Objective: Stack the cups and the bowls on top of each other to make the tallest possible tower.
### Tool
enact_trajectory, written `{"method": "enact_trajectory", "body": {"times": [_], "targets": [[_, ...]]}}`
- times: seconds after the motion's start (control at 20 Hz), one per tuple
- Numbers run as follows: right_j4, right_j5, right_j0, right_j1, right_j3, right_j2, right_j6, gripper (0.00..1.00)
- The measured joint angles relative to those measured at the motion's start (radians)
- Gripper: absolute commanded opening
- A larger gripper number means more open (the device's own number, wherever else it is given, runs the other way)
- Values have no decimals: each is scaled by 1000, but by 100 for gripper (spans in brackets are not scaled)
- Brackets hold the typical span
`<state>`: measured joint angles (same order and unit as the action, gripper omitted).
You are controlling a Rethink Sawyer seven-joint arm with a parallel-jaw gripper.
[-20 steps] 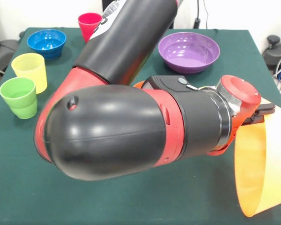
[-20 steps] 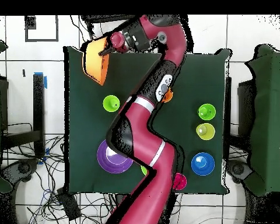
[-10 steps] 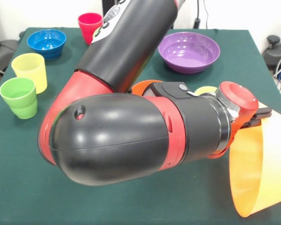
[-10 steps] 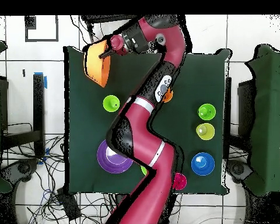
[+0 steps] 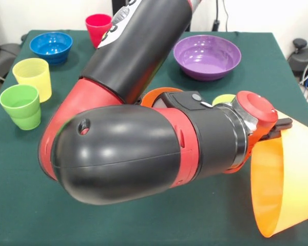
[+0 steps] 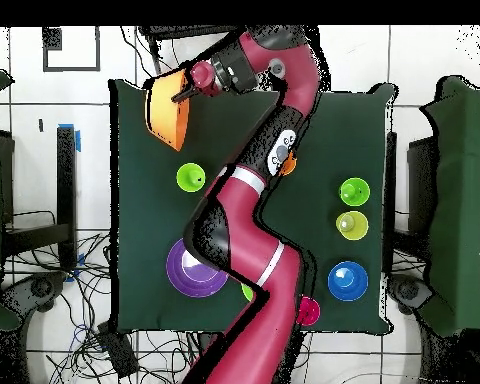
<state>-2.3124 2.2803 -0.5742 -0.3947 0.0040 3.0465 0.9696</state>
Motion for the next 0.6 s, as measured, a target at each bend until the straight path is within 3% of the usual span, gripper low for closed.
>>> {"method": "enact_trajectory", "body": {"times": [0.6], "targets": [[-24,28,-21,-3,0,0,-51,0]]}}
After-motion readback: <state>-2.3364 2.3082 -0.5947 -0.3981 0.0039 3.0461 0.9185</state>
